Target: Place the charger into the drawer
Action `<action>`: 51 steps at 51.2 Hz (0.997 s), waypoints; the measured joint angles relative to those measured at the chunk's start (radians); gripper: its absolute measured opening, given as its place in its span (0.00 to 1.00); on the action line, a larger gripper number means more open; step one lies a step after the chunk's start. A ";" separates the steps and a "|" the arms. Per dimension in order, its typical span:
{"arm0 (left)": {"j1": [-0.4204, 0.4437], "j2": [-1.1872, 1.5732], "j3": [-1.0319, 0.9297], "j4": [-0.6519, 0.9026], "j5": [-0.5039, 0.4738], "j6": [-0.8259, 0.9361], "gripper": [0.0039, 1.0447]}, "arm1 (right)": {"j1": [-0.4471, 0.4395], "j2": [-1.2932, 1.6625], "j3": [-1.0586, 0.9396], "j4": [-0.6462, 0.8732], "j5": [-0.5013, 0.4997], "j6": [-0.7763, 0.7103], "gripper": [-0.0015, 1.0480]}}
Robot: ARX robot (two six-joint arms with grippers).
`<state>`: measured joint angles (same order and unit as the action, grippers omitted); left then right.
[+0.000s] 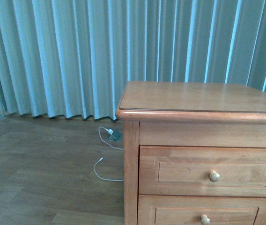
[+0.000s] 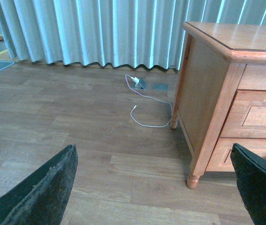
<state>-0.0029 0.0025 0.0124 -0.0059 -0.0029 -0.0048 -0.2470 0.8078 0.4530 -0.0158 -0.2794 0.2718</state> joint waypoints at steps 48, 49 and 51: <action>0.000 -0.001 0.000 0.000 0.000 0.000 0.95 | 0.002 -0.401 -0.322 0.287 0.051 -0.255 0.29; 0.000 -0.001 0.000 0.000 0.000 0.000 0.95 | 0.012 -0.409 -0.328 0.283 0.060 -0.257 0.26; 0.000 -0.001 0.000 0.000 0.000 0.000 0.95 | 0.030 -0.426 -0.339 0.277 0.076 -0.259 0.19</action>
<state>-0.0029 0.0017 0.0124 -0.0059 -0.0029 -0.0048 -0.2172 0.3817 0.1139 0.2611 -0.2031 0.0128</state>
